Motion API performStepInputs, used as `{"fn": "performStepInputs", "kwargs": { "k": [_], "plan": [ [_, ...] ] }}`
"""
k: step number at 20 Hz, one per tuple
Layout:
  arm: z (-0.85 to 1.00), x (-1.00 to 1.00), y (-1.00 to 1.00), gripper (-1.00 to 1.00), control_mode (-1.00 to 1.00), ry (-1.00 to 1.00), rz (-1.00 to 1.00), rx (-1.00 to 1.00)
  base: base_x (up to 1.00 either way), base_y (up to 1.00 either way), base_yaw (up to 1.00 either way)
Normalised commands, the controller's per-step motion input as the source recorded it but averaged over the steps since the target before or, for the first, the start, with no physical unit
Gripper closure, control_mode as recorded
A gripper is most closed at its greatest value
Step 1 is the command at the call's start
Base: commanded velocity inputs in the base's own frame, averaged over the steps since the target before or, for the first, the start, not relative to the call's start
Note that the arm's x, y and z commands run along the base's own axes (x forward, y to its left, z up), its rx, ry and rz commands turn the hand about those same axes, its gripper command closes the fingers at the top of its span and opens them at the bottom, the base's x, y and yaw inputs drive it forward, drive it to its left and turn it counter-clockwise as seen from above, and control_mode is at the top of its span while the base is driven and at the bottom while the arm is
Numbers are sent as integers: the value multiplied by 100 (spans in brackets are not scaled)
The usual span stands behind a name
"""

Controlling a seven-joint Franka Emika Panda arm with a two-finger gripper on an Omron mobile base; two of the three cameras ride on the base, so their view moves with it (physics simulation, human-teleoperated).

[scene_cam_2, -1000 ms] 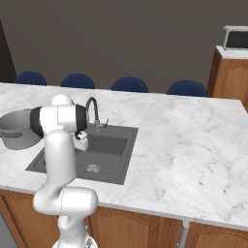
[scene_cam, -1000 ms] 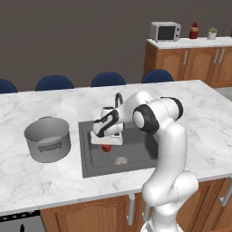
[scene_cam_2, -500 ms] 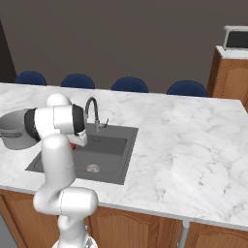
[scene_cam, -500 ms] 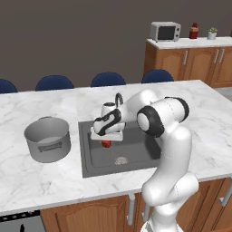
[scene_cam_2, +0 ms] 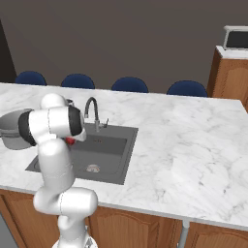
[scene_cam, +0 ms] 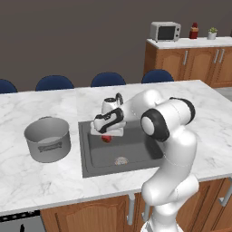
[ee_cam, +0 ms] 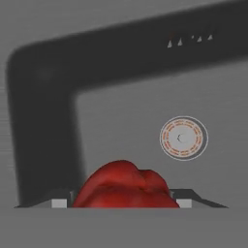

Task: Dump the bell pepper from the pot into the sink. Then turn on the water and wash the bell pepper. Then turn off the water and put the bell pepper back in the pot.

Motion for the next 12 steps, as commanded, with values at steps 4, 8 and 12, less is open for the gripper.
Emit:
{"fn": "performStepInputs", "kwargs": {
  "k": [4, 8, 12],
  "plan": [
    [35, -8, 0, 100, -100, -10, 0, 0, 0, 0, 0],
    [31, -6, 0, 100, -100, -11, 0, 0, 0, 0, 0],
    [25, -4, 0, 100, -100, -7, 0, 0, 0, 0, 0]
  ]
}}
